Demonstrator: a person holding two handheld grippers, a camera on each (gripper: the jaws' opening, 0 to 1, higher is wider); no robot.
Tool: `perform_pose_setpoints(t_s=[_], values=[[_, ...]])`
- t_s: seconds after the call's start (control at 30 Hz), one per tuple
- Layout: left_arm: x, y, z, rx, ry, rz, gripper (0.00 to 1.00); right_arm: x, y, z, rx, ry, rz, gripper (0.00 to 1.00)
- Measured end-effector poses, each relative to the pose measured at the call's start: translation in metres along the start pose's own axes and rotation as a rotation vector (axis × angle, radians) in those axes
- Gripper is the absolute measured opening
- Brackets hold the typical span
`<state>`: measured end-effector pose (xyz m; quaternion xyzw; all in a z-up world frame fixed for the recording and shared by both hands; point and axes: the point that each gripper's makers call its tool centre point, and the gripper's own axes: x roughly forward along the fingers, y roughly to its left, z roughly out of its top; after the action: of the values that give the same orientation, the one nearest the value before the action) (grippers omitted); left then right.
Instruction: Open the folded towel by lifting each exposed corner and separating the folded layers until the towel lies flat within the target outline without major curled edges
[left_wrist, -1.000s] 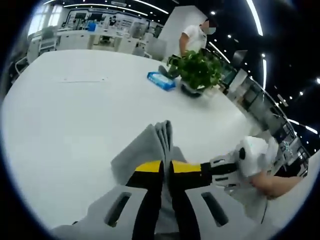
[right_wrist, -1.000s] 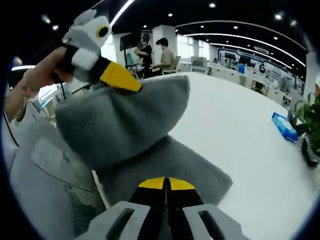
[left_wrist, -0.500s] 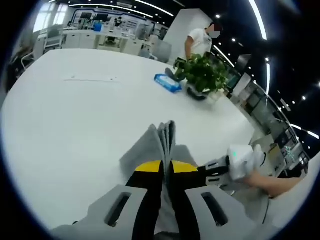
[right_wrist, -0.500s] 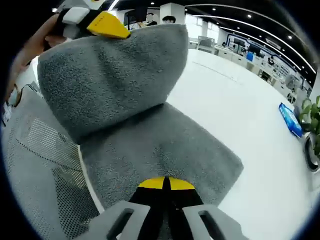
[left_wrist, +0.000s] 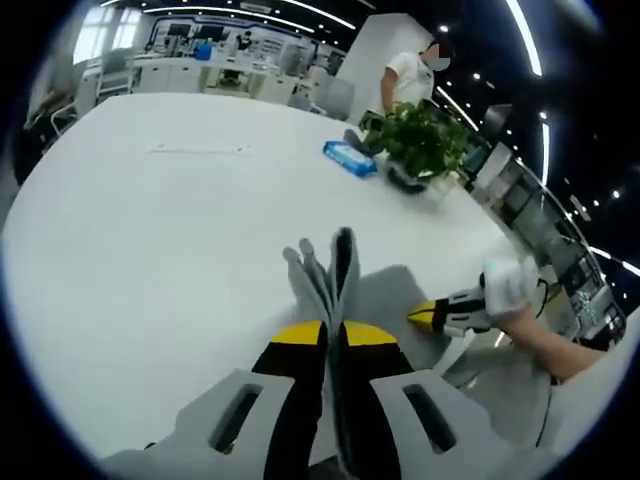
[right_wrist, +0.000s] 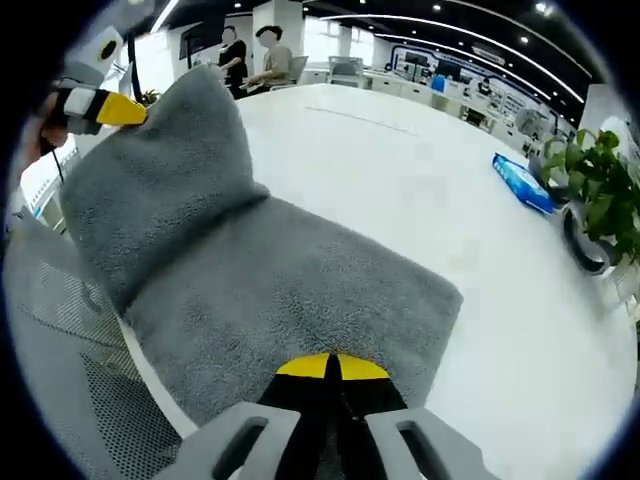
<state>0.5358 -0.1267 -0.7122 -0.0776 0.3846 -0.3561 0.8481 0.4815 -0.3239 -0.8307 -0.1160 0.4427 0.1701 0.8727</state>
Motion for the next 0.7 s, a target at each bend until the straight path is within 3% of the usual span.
perform_pose_setpoints(t_s=[0.23, 0.5, 0.7], values=[[-0.003, 0.02, -0.008, -0.024, 0.013, 0.023, 0.05, 0.001, 0.0, 0.0, 0.001, -0.005, 0.0, 0.0], [-0.002, 0.07, -0.04, -0.053, 0.102, 0.104, 0.05, 0.001, 0.0, 0.001, 0.007, -0.014, 0.0, 0.0], [0.003, 0.087, -0.06, -0.1, 0.141, 0.125, 0.05, 0.002, 0.001, 0.001, -0.002, -0.017, -0.003, 0.0]])
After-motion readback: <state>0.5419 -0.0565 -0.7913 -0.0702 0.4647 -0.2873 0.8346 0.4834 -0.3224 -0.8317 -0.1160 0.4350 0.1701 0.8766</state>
